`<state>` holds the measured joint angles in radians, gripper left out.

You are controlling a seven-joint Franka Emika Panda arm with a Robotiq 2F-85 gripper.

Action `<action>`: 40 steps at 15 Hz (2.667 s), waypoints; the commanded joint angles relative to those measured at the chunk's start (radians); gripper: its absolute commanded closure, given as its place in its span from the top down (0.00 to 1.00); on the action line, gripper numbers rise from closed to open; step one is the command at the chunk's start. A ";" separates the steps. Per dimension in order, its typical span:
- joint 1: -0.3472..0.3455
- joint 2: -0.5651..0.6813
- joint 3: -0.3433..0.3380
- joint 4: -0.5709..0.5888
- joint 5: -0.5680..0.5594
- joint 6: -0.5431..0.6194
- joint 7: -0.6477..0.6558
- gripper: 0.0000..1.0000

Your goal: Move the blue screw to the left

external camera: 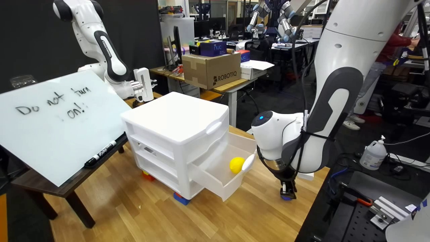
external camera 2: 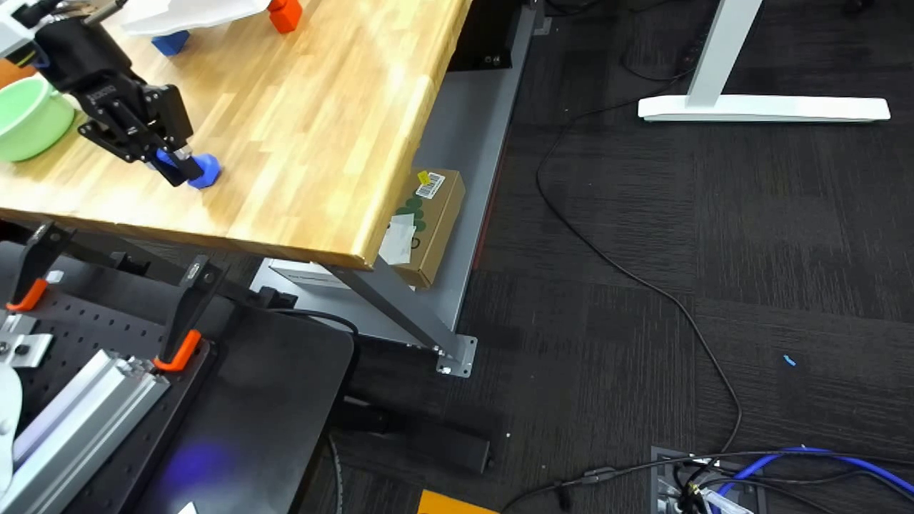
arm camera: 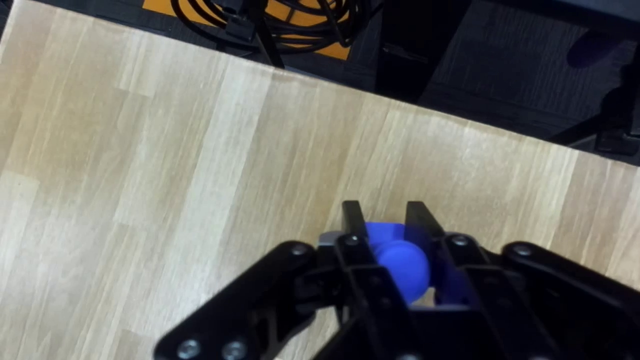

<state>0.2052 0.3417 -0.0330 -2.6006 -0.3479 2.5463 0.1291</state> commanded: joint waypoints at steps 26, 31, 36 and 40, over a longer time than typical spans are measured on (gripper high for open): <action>0.009 -0.039 0.007 -0.046 -0.036 0.031 0.029 1.00; 0.043 -0.076 0.008 -0.090 -0.098 0.043 0.083 1.00; 0.076 -0.103 0.018 -0.133 -0.175 0.060 0.179 1.00; 0.091 -0.103 0.019 -0.160 -0.231 0.081 0.226 1.00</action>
<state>0.2904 0.2623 -0.0122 -2.7284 -0.5323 2.5981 0.3177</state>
